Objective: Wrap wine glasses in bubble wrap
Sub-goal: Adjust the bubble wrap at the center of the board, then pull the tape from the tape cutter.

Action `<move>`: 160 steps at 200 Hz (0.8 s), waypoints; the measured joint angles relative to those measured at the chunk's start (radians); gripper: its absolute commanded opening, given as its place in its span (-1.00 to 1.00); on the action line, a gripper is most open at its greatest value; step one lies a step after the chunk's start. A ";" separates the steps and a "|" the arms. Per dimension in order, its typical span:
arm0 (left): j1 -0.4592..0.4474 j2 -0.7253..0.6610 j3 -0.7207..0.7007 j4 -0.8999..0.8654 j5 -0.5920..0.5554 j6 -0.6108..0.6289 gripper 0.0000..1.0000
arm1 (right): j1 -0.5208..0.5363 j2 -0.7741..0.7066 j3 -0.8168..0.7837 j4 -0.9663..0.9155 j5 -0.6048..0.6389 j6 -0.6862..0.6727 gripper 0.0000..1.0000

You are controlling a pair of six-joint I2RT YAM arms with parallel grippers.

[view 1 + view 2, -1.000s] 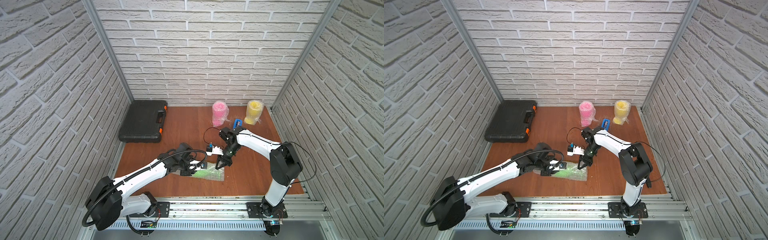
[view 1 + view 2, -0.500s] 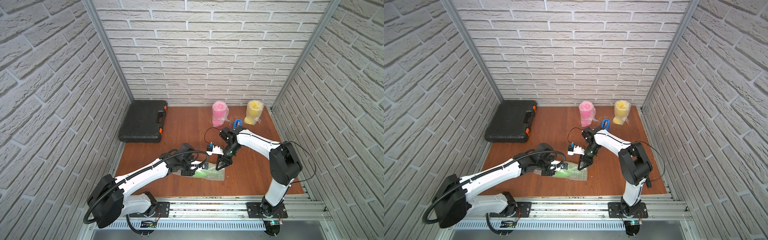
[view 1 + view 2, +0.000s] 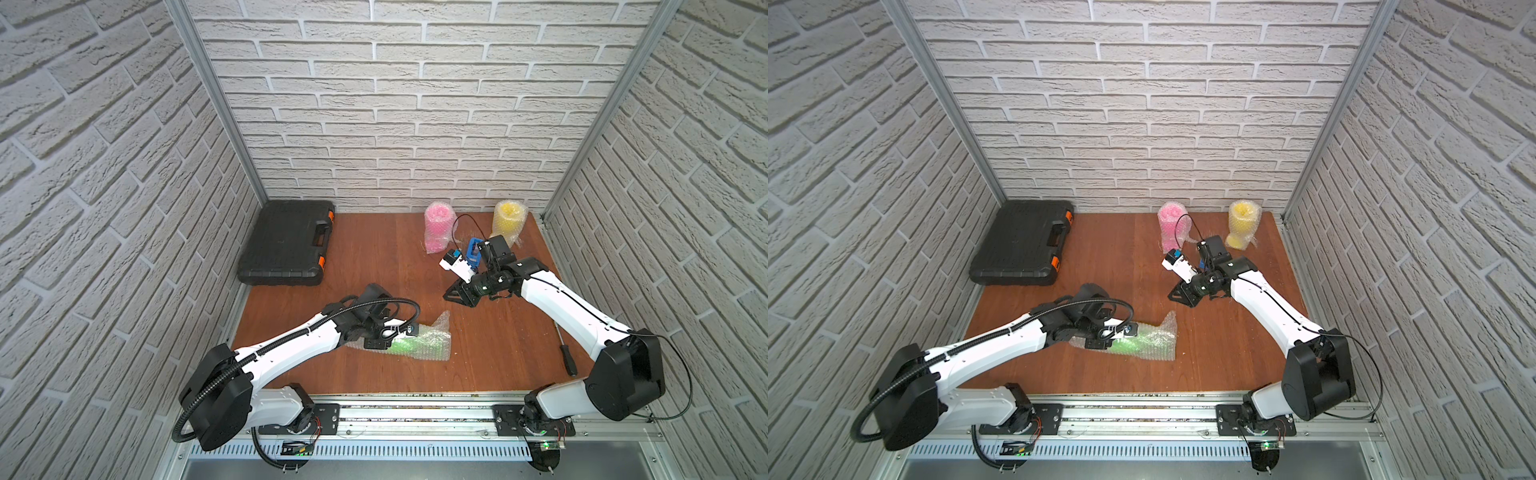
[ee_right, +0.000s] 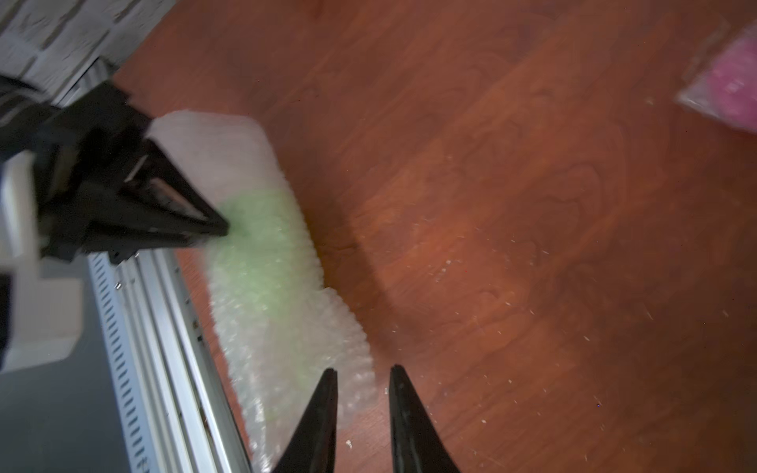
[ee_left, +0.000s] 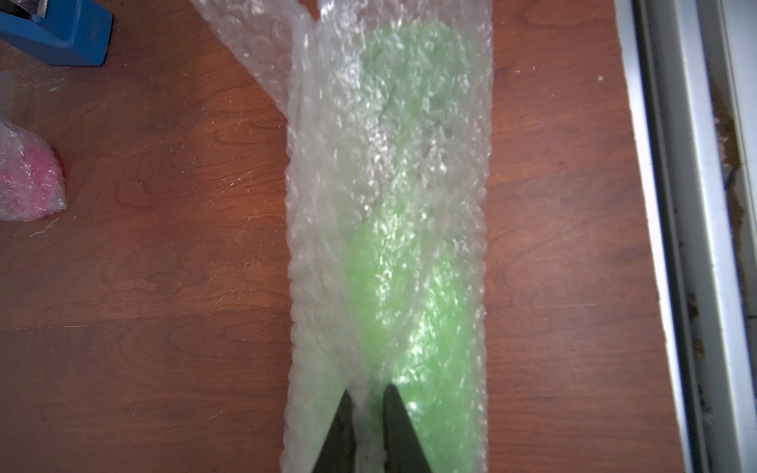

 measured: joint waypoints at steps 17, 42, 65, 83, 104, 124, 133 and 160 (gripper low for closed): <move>0.000 0.004 0.006 -0.002 0.000 -0.002 -0.72 | -0.029 0.004 -0.035 0.083 0.099 0.143 -0.59; 0.000 0.012 0.013 -0.005 0.000 -0.002 -0.72 | -0.091 0.048 -0.015 0.128 0.216 0.337 -0.62; 0.000 0.015 0.016 -0.008 0.000 -0.002 -0.72 | -0.149 0.162 0.072 0.148 0.284 0.456 -0.62; 0.000 0.016 0.016 -0.008 0.000 -0.003 -0.72 | -0.183 0.252 0.137 0.153 0.328 0.524 -0.62; 0.000 0.016 0.017 -0.009 0.000 -0.006 -0.72 | -0.204 0.354 0.231 0.137 0.399 0.581 -0.59; 0.000 0.016 0.018 -0.011 0.000 -0.007 -0.72 | -0.205 0.428 0.310 0.127 0.452 0.617 -0.52; 0.000 0.016 0.019 -0.013 0.000 -0.008 -0.71 | -0.205 0.456 0.343 0.119 0.470 0.628 -0.49; 0.000 0.016 0.021 -0.019 0.000 -0.009 -0.71 | -0.205 0.526 0.422 0.099 0.514 0.649 -0.40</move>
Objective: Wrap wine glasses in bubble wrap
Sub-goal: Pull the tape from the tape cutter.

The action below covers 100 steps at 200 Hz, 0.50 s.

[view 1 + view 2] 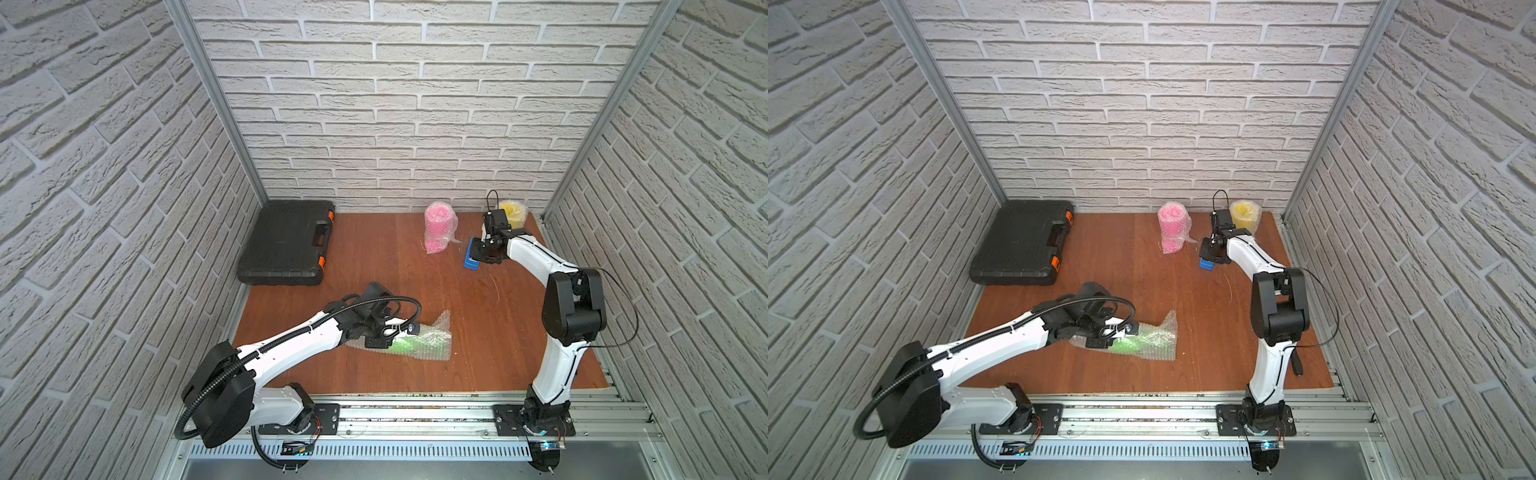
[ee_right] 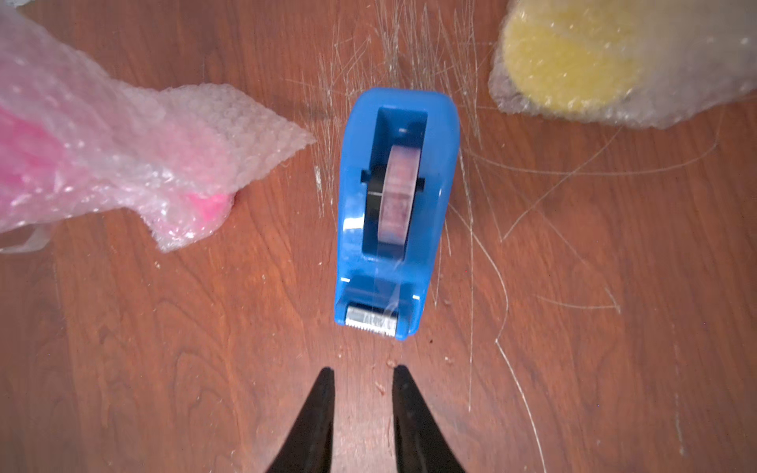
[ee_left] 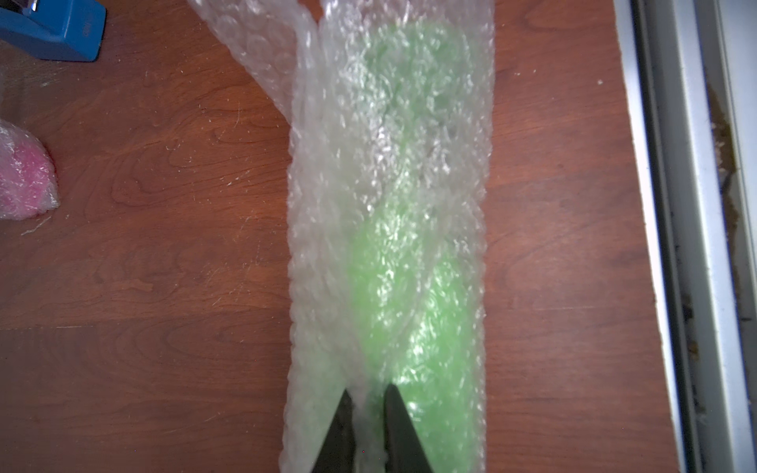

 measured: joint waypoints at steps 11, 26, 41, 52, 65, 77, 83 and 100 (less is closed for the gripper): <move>0.000 0.000 0.001 -0.002 0.000 0.000 -0.71 | 0.000 0.031 0.032 -0.006 0.015 0.004 -0.39; 0.000 0.000 0.001 -0.004 0.000 0.000 -0.71 | 0.000 0.077 0.070 -0.011 0.027 0.006 -0.39; 0.000 0.000 0.001 -0.004 0.000 0.000 -0.71 | 0.000 0.120 0.098 -0.018 0.031 0.006 -0.39; 0.000 0.000 0.001 -0.005 0.000 0.000 -0.71 | 0.000 0.148 0.113 -0.024 0.032 0.007 -0.44; 0.000 0.000 0.001 -0.005 0.000 0.000 -0.71 | 0.000 0.172 0.131 -0.027 0.041 0.013 -0.52; 0.000 0.000 0.001 -0.005 0.000 -0.001 -0.71 | 0.000 0.181 0.143 -0.036 0.050 0.015 -0.63; 0.000 0.000 0.001 -0.005 0.000 -0.001 -0.71 | 0.000 0.181 0.147 -0.040 0.049 0.017 -0.69; 0.000 0.000 0.001 -0.005 0.000 -0.005 -0.71 | 0.001 0.181 0.150 -0.044 0.051 0.017 -0.85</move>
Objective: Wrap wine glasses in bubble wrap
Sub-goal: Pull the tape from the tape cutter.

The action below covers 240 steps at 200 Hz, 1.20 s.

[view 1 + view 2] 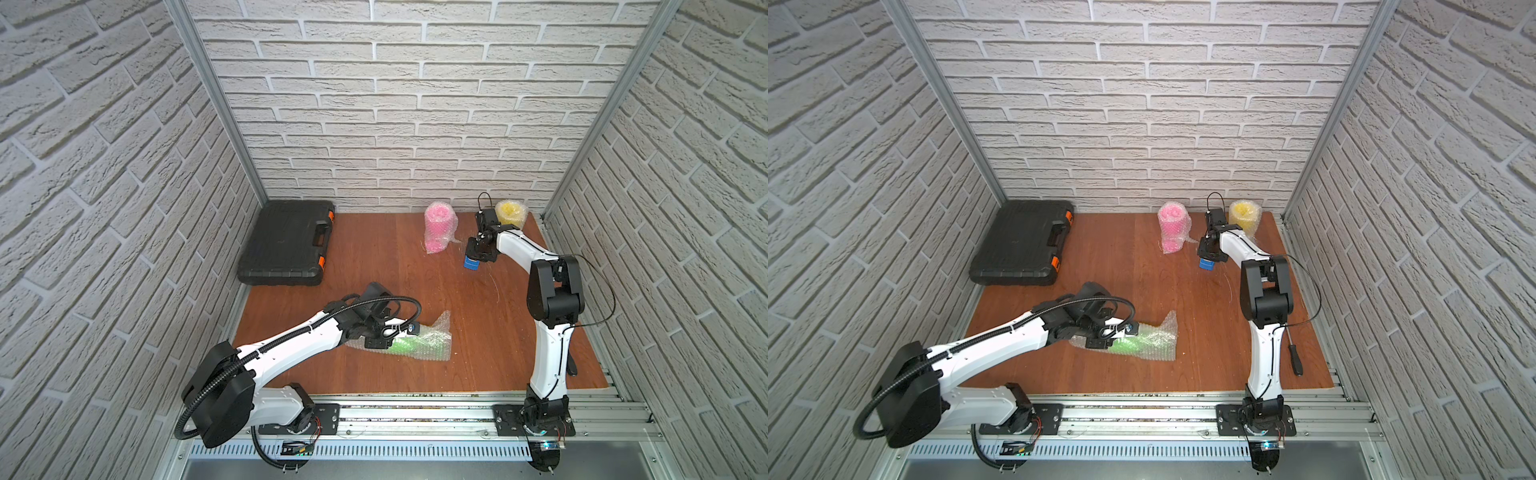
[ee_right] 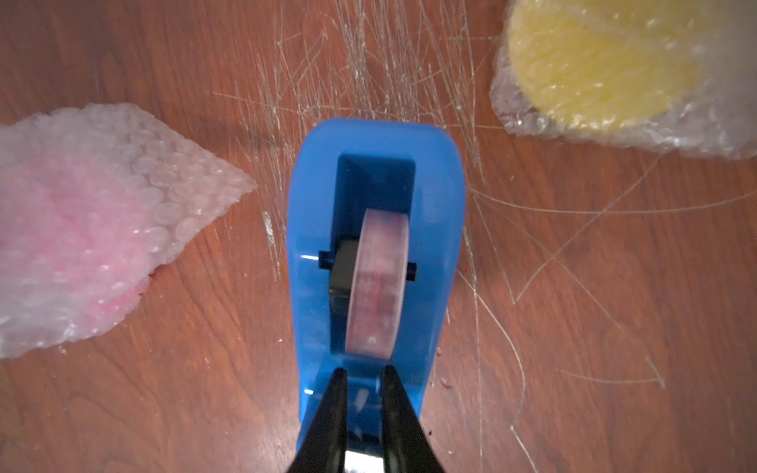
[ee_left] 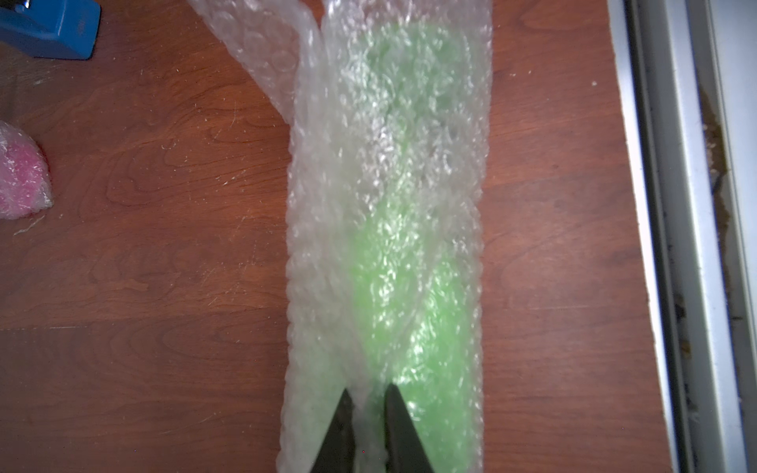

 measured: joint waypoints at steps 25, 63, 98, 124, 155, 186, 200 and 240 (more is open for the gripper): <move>0.000 0.000 0.000 0.000 0.000 -0.002 -0.71 | 0.001 0.000 0.000 -0.007 0.008 0.001 -0.95; 0.000 0.000 0.000 -0.001 0.000 -0.002 -0.71 | 0.002 -0.018 0.003 -0.025 0.018 0.000 -0.95; 0.000 0.000 0.001 -0.003 0.000 -0.002 -0.71 | 0.013 -0.106 0.000 -0.088 0.017 0.001 -0.95; 0.000 0.000 0.002 -0.005 0.000 -0.002 -0.71 | 0.032 -0.214 -0.027 -0.137 0.006 0.002 -0.95; 0.000 -0.001 0.002 -0.007 0.000 -0.002 -0.71 | 0.060 -0.341 -0.116 -0.191 -0.015 0.008 -0.95; 0.000 -0.002 0.002 -0.010 0.000 -0.002 -0.71 | 0.093 -0.417 -0.235 -0.222 -0.037 0.025 -0.95; 0.000 -0.002 0.002 -0.010 0.000 -0.002 -0.71 | 0.110 -0.430 -0.283 -0.228 -0.047 0.031 -0.95; 0.000 -0.002 0.002 -0.011 0.000 -0.002 -0.71 | 0.144 -0.405 -0.355 -0.202 -0.066 0.034 -0.95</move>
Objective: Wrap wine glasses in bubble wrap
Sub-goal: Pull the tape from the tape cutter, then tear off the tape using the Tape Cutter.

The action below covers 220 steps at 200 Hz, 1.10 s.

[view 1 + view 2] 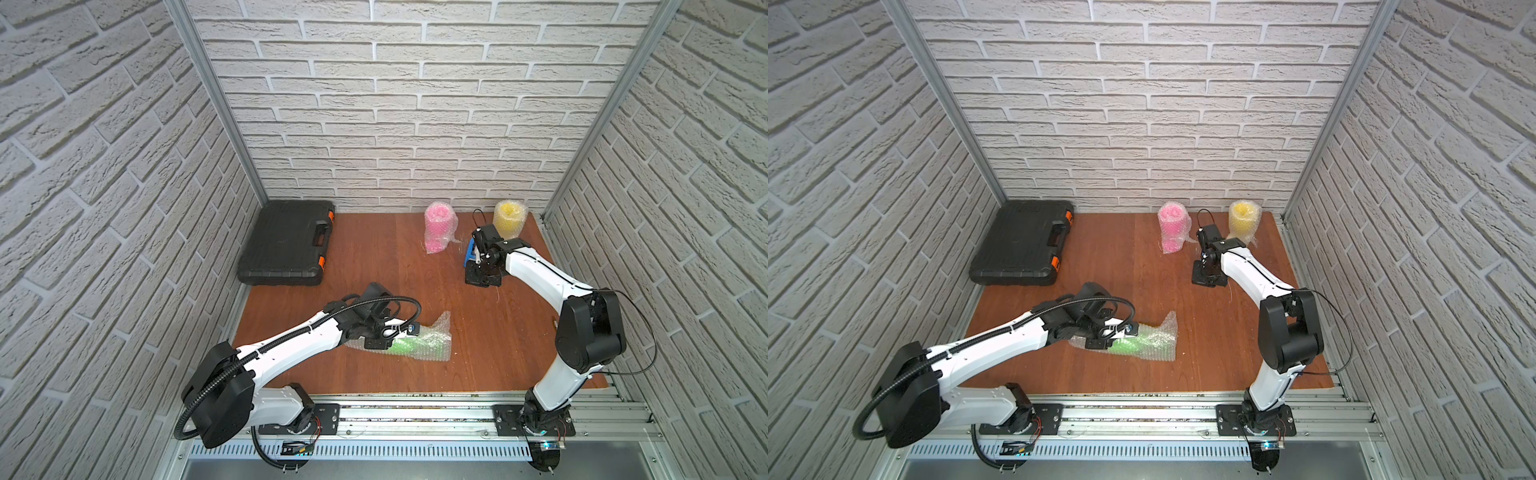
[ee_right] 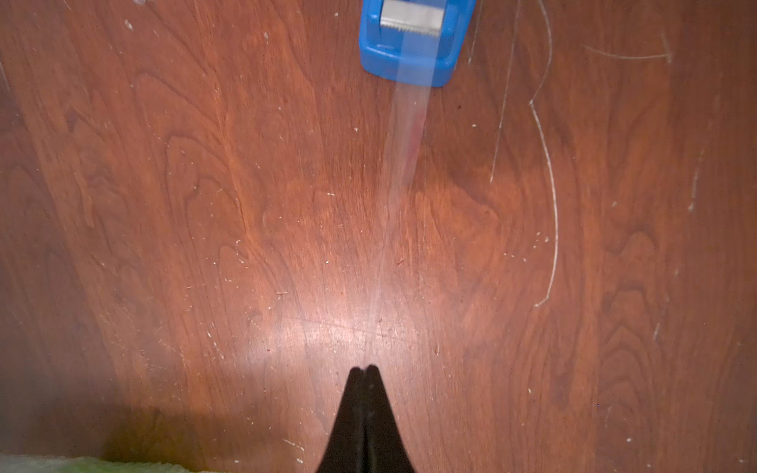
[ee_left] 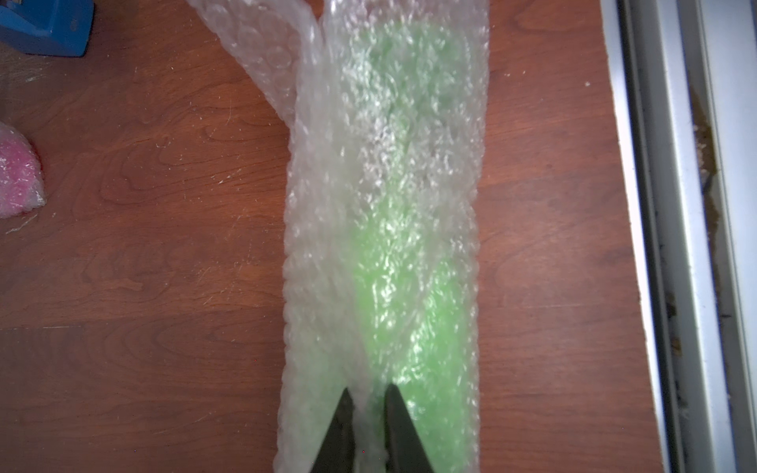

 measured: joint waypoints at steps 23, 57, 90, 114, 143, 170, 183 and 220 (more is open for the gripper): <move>0.000 0.000 0.000 -0.001 0.000 0.000 -0.71 | 0.011 0.056 -0.001 0.014 -0.001 0.000 -0.95; -0.001 0.000 0.000 -0.002 0.000 0.000 -0.70 | 0.021 0.160 -0.017 0.068 -0.003 -0.003 -0.91; -0.002 0.000 0.000 -0.003 0.000 0.000 -0.70 | 0.030 0.166 -0.019 0.047 -0.013 -0.004 -0.44; -0.002 0.000 0.000 -0.003 0.000 0.000 -0.70 | 0.056 0.100 -0.024 -0.018 -0.042 -0.005 -0.10; -0.004 0.000 0.000 -0.003 0.000 0.000 -0.70 | 0.071 -0.060 -0.025 -0.087 -0.107 -0.013 0.01; -0.004 0.000 0.000 -0.003 -0.003 0.000 -0.70 | 0.061 -0.168 0.002 -0.116 -0.162 -0.027 0.02; -0.005 0.000 0.000 -0.003 -0.004 0.000 -0.70 | 0.048 -0.188 0.016 -0.114 -0.179 -0.034 -0.02; -0.005 0.000 0.000 -0.003 -0.004 0.000 -0.70 | -0.020 -0.194 -0.002 -0.039 -0.187 -0.045 -0.11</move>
